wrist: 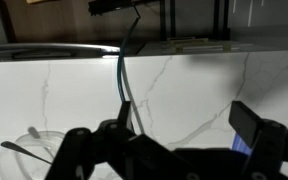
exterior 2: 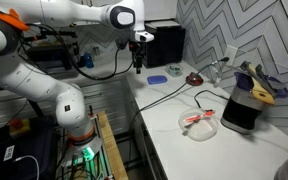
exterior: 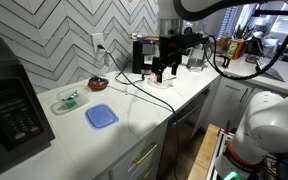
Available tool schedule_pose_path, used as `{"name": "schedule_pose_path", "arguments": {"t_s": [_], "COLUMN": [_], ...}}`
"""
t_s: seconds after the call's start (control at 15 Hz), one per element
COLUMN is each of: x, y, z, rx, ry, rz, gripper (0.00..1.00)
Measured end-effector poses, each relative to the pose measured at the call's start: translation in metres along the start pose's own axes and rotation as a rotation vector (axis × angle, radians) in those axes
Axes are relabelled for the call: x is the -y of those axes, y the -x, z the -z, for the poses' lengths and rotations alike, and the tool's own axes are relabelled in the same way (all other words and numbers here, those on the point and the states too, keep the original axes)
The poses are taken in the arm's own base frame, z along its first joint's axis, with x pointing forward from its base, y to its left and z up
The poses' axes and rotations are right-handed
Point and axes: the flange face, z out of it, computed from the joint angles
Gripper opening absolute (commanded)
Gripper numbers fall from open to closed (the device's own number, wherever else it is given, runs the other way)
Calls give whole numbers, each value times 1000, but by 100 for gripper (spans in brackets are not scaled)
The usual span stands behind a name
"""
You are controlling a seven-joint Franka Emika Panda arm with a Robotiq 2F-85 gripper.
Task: Put the pen inside the container
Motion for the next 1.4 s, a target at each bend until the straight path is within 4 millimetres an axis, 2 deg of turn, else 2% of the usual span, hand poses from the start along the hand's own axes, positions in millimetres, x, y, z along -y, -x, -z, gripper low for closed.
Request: {"name": "schedule_pose_path", "arguments": {"t_s": [0.27, 0.4, 0.67, 0.8, 0.93, 1.07, 1.4], "x": [-1, -14, -83, -116, -139, -148, -148], "y": [-1, -6, -30, -45, -55, -58, -59], "z": [1, 5, 2, -7, -21, -31, -31], "rx": [-9, -43, -134, -173, -163, -140, -138], "ry": [-4, -28, -91, -110, -117, -114, -114], "rz": [-11, -95, -292, -401, -503, -546, -561], "gripper": [100, 100, 100, 100, 100, 100, 100]}}
